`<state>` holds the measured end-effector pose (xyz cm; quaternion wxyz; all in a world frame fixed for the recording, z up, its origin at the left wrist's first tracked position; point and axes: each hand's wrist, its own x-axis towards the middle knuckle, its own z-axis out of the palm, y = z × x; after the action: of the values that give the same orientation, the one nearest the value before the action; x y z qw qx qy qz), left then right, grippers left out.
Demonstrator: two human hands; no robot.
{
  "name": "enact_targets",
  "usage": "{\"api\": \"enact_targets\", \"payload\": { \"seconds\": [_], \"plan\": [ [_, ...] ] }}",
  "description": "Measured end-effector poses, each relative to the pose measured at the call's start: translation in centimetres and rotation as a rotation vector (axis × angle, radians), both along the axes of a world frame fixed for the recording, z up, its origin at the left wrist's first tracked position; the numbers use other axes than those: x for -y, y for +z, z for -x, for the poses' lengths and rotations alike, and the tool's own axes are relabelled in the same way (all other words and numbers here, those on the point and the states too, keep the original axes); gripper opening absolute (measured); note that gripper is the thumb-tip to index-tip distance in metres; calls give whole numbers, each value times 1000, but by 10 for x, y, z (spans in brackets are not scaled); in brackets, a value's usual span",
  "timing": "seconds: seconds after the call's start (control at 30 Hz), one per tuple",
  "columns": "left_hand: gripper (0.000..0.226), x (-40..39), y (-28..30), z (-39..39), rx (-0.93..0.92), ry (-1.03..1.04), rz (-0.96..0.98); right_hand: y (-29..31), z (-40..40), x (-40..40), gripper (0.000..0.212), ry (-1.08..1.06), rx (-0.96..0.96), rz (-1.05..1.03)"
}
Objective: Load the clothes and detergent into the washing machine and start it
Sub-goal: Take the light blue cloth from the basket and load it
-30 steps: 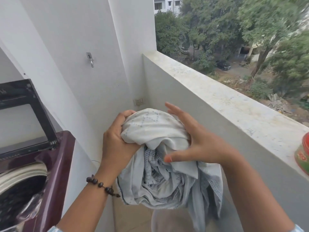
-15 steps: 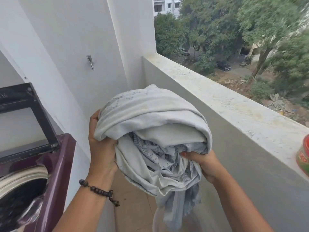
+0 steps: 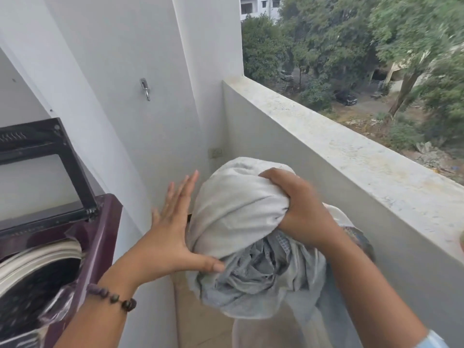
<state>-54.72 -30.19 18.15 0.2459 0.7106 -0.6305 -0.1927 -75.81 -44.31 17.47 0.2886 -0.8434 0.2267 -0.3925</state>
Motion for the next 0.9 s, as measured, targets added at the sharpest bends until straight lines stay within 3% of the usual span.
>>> {"api": "enact_targets", "payload": {
  "seconds": [0.1,0.23,0.33,0.53,0.6,0.77,0.83,0.9],
  "plan": [
    [140,18,-8,26,151,-52,73,-1,-14,-10,40,8,-141,142],
    [80,28,-27,36,-75,27,416,-1,-12,-16,46,-10,-152,222],
    [59,31,-30,37,-133,84,566,0,-8,-19,53,-34,-137,248],
    [51,31,-19,24,-372,147,671,-1,30,-8,122,10,-262,-78],
    [50,30,-13,19,-446,144,720,-12,41,-1,132,3,-285,-177],
    [43,29,2,16,-611,156,817,-41,34,0,141,96,-101,-399],
    [48,28,4,19,-712,162,835,-45,26,-2,133,68,9,-403],
    [68,27,0,19,-772,183,825,-47,20,-2,116,19,116,-356]
  ]
}}
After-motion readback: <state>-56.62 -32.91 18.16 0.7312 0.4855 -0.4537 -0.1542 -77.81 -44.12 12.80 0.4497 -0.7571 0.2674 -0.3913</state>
